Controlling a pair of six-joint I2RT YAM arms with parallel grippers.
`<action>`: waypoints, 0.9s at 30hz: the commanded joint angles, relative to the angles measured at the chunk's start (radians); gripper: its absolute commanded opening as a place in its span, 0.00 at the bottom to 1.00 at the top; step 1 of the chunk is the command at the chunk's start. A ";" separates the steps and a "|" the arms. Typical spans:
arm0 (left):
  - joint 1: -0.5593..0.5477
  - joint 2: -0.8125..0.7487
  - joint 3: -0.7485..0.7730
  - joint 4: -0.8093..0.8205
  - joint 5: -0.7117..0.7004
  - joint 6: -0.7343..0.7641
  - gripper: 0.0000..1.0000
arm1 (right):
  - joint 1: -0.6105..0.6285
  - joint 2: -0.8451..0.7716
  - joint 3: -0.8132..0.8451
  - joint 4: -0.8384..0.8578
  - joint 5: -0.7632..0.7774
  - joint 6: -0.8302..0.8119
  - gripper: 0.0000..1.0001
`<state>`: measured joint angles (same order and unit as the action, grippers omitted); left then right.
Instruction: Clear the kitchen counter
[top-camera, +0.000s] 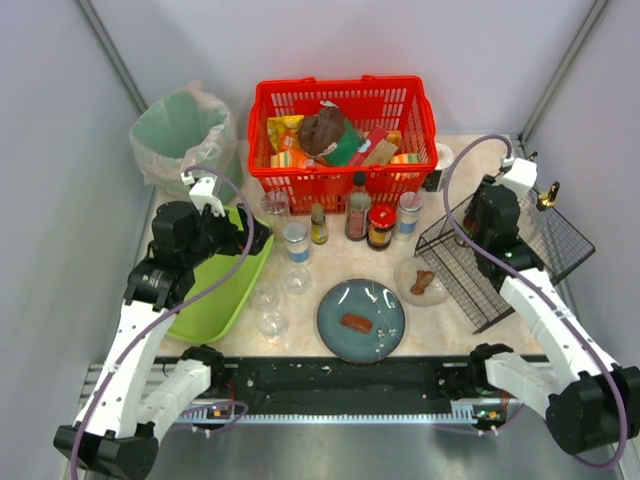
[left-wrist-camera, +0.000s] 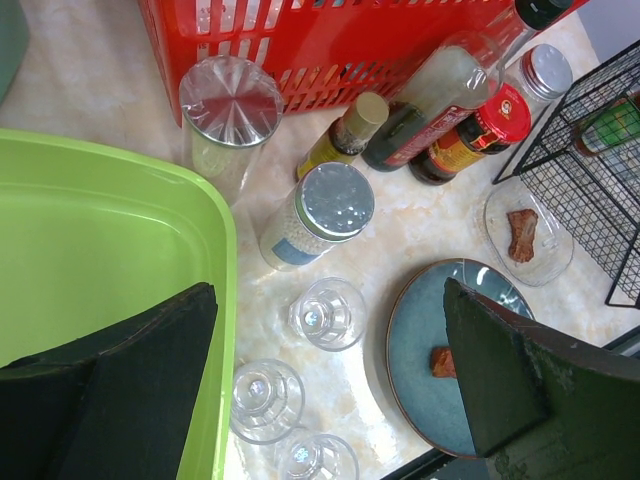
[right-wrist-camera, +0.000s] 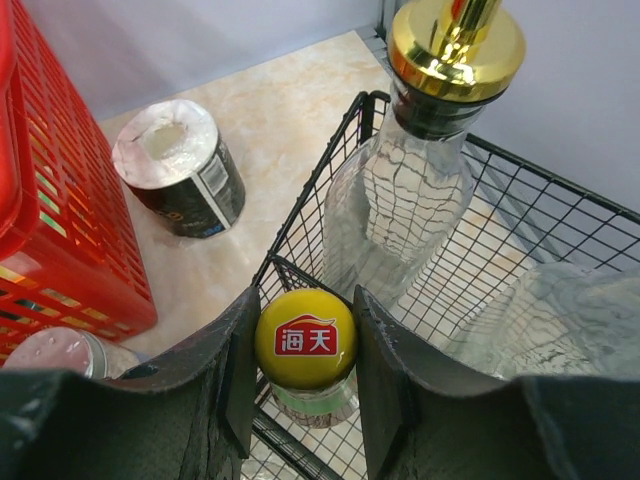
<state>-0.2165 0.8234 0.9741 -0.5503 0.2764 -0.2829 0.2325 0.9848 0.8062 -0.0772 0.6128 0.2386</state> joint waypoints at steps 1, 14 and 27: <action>0.006 -0.001 0.008 0.036 0.021 -0.002 0.98 | -0.015 0.009 0.011 0.191 0.001 0.013 0.00; 0.006 0.020 0.034 0.026 0.035 -0.006 0.98 | -0.015 0.043 0.030 0.145 -0.022 -0.004 0.36; 0.006 -0.012 0.070 -0.037 0.037 0.008 0.99 | -0.015 0.011 0.214 -0.084 -0.134 0.001 0.66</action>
<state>-0.2165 0.8379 0.9886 -0.5743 0.2996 -0.2855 0.2260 1.0298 0.9230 -0.0925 0.5533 0.2367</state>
